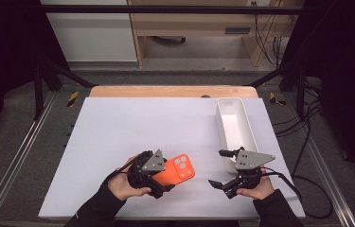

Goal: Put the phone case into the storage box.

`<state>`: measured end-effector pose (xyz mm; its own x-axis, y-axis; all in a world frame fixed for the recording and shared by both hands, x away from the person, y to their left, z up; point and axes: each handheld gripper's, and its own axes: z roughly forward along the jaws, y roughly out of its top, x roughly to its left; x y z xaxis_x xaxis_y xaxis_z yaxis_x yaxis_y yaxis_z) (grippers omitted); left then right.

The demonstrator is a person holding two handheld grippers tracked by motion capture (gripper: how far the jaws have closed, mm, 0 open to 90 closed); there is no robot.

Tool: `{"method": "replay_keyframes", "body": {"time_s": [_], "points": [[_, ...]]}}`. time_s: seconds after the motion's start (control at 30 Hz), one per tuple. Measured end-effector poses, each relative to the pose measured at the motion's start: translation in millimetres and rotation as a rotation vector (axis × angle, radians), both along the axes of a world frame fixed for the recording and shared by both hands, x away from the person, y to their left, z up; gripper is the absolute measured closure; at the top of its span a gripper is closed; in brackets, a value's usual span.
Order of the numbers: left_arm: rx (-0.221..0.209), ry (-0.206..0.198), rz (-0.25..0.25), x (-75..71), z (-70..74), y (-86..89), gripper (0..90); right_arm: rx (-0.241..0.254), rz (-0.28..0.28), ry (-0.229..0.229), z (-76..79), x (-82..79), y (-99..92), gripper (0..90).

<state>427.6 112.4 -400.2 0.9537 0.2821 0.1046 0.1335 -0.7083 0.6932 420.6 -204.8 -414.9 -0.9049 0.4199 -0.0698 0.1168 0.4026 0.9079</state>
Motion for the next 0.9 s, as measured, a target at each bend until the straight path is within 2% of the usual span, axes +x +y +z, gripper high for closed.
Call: {"method": "replay_keyframes", "body": {"time_s": [0.5,0.9], "points": [[0.019,-0.006,-0.039,-2.7,-4.4,-10.5,15.2,-0.017,0.052,0.002,-0.2,-1.7,6.7,1.1],[0.002,-0.010,-0.080,2.4,-0.2,-12.7,15.2,-0.042,0.090,0.006,1.1,-0.8,12.4,1.6]]}}
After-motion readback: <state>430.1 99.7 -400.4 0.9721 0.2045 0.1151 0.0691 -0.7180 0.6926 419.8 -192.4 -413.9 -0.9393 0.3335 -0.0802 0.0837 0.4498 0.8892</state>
